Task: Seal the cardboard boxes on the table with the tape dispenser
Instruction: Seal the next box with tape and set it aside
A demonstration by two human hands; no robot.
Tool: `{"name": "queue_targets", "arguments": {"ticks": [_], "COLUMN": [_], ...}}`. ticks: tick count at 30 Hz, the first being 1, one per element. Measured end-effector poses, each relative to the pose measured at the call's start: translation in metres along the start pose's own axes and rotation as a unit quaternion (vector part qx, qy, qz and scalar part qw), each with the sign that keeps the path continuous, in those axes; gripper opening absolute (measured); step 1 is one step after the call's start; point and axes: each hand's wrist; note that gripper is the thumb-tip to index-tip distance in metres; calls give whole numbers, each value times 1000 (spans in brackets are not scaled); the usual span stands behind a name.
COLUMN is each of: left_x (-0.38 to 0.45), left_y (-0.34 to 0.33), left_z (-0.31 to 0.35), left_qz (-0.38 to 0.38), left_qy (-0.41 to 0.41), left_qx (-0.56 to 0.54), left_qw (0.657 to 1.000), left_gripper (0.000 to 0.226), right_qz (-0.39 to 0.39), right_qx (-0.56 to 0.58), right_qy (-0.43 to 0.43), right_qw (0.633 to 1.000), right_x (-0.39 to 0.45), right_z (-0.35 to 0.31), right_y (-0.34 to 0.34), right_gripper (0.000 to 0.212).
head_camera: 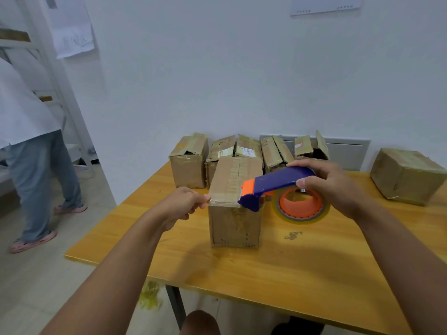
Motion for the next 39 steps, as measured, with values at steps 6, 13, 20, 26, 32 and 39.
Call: {"name": "queue_targets", "arguments": {"ticks": [6, 13, 20, 26, 32, 39], "left_x": [1, -8, -13, 4, 4, 2], "left_y": [0, -9, -61, -71, -69, -69], "left_z": [-5, -19, -20, -33, -28, -27], "left_qz": [-14, 170, 152, 223, 242, 243], "left_qy": [51, -59, -336, -391, -416, -399], "left_qx": [-43, 184, 384, 389, 414, 419], "left_qw": [998, 966, 846, 803, 773, 778], "left_gripper": [41, 58, 65, 54, 39, 31], "right_qz": [1, 10, 26, 29, 12, 39], "right_qx": [-14, -4, 18, 33, 7, -8], "right_qy": [-10, -11, -12, -17, -16, -12], "right_qw": [1000, 1000, 999, 999, 1000, 999], "right_x": [-3, -6, -6, -11, -13, -28], "right_z": [6, 13, 18, 24, 25, 30], "right_y": [-1, -1, -6, -8, -1, 22], "right_gripper": [39, 37, 37, 51, 44, 49]}}
Point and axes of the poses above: each hand's wrist, its own x-axis towards the middle knuckle, its own y-axis out of the back of the hand, z = x × y, and after that the axes turned 3 degrees about -x, right-handed
